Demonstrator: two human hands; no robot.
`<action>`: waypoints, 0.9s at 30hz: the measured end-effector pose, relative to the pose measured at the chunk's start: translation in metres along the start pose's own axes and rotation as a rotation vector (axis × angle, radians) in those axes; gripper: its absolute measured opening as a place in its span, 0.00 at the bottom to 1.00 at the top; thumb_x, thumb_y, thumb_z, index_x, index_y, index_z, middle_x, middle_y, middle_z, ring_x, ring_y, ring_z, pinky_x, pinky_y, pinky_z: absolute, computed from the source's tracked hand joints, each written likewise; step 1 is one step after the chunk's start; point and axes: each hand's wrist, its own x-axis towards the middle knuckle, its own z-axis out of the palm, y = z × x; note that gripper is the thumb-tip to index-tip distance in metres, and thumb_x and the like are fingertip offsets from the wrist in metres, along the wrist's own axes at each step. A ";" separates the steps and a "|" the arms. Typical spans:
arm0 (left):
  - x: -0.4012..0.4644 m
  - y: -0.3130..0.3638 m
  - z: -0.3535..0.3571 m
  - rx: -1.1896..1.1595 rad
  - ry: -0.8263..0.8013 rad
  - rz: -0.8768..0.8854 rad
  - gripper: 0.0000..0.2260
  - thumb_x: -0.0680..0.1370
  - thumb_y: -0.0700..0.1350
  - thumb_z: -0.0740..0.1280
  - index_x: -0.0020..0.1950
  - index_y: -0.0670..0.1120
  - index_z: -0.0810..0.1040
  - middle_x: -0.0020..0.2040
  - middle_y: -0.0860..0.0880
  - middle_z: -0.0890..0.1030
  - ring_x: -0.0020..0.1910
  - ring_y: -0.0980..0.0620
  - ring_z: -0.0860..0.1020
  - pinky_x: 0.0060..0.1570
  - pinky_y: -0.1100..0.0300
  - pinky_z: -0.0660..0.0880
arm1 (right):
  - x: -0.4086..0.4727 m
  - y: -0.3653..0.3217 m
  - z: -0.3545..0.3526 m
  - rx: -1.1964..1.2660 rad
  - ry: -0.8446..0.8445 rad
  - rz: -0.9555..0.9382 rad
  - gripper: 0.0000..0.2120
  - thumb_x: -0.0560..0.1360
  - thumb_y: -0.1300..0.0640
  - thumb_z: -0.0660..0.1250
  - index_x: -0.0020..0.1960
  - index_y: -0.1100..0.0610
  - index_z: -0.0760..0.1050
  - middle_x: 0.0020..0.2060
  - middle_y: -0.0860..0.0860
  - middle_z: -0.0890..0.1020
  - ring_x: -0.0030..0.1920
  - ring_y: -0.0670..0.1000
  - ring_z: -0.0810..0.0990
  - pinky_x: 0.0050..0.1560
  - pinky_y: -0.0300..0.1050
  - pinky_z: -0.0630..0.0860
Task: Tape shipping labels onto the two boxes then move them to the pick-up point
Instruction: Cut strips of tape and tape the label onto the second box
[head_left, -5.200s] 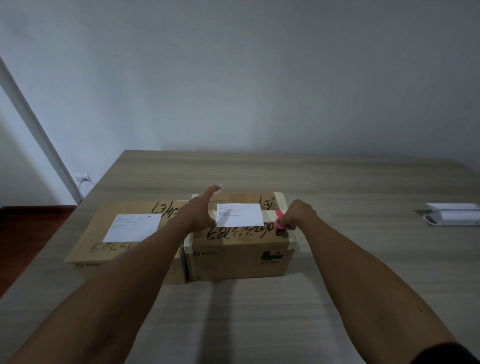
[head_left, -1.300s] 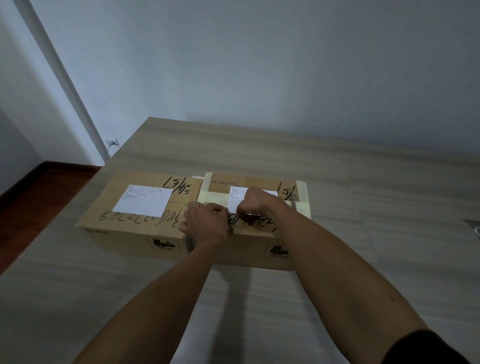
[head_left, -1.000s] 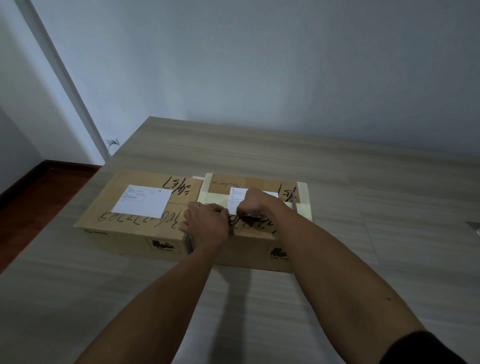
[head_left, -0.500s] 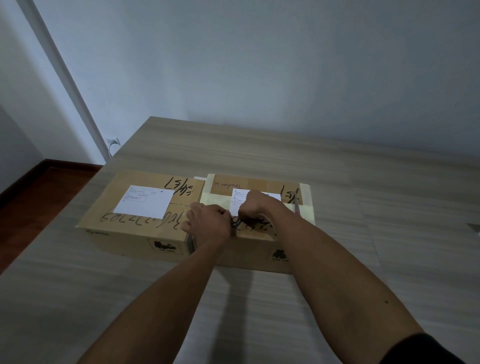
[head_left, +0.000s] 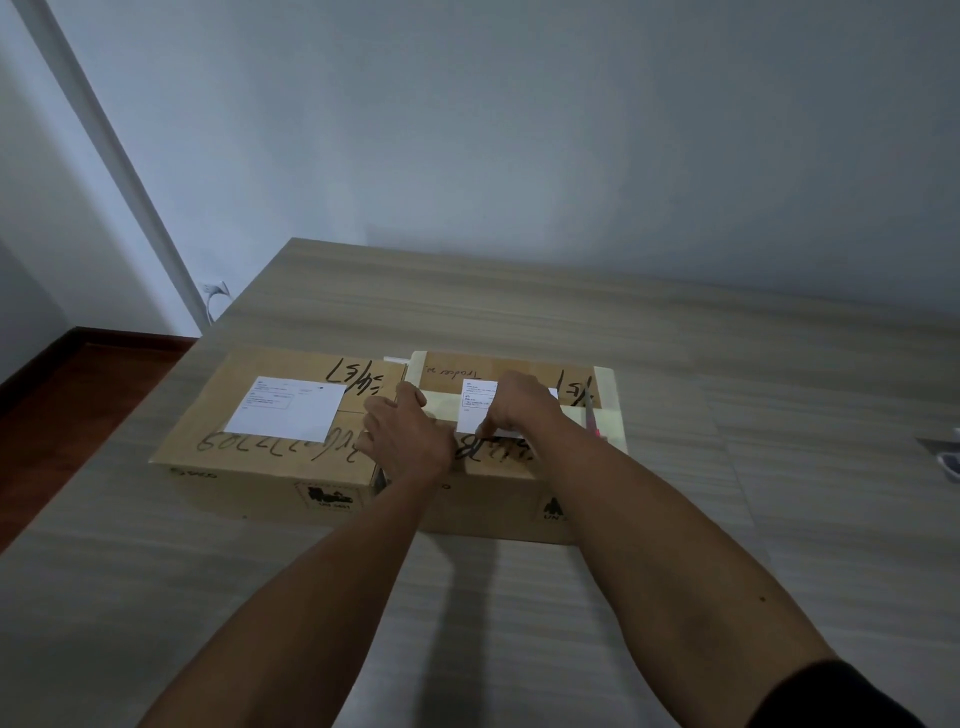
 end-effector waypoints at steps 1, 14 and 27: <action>0.001 0.000 -0.001 0.005 -0.005 0.005 0.24 0.70 0.48 0.79 0.59 0.53 0.70 0.61 0.45 0.68 0.62 0.44 0.70 0.63 0.47 0.64 | 0.000 -0.001 -0.001 -0.006 0.006 0.004 0.27 0.65 0.53 0.84 0.54 0.56 0.72 0.52 0.54 0.81 0.49 0.56 0.78 0.45 0.47 0.74; 0.010 -0.002 -0.002 0.043 -0.047 0.033 0.29 0.68 0.46 0.79 0.62 0.53 0.67 0.59 0.44 0.68 0.60 0.43 0.71 0.61 0.47 0.65 | -0.012 0.002 0.006 0.103 0.039 0.100 0.31 0.65 0.48 0.84 0.59 0.55 0.72 0.54 0.54 0.81 0.51 0.56 0.81 0.43 0.46 0.74; 0.029 -0.047 -0.016 -0.024 -0.342 0.305 0.50 0.64 0.66 0.79 0.79 0.52 0.60 0.74 0.44 0.66 0.73 0.40 0.65 0.69 0.40 0.67 | -0.018 0.024 0.010 0.370 0.200 0.086 0.22 0.69 0.48 0.80 0.52 0.60 0.76 0.51 0.56 0.83 0.49 0.58 0.82 0.48 0.52 0.80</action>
